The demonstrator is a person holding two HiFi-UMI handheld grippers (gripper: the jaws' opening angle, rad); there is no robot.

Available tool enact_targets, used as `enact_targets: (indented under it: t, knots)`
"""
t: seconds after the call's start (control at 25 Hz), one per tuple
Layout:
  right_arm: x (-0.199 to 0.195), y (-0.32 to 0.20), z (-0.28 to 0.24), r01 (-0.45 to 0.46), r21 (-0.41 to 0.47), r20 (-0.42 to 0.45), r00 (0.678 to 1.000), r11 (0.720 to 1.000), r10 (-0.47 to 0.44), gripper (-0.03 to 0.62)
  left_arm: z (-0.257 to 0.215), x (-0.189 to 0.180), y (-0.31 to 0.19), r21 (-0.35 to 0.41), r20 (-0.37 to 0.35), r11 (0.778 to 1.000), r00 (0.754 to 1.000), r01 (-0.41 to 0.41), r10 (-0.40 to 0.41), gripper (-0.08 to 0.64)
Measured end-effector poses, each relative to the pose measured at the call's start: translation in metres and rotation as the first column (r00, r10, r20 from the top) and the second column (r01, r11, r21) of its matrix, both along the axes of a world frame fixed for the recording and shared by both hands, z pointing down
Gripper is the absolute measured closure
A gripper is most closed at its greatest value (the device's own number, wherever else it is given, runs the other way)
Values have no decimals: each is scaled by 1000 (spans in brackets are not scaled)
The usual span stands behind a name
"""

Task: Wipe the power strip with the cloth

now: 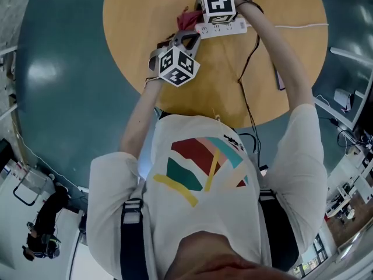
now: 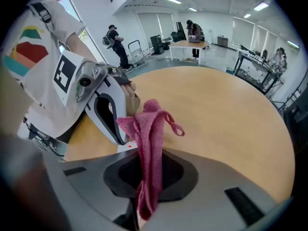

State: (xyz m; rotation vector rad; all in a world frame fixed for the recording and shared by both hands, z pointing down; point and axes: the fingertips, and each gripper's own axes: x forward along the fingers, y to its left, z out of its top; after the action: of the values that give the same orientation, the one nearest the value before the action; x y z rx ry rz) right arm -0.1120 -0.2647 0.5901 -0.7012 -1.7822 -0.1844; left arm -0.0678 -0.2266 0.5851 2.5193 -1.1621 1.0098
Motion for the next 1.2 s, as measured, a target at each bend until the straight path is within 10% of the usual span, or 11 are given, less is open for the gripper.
enact_targets:
  t: [0.56, 1.2]
  knots:
    - [22, -9, 8, 40, 30, -71, 997, 999, -37, 554, 1, -4, 1, 1, 6, 1000, 1000, 19, -19, 520]
    - [173, -74, 23, -185, 242, -179, 956, 952, 231, 552, 5, -9, 4, -12, 19, 999, 999, 45, -45, 518]
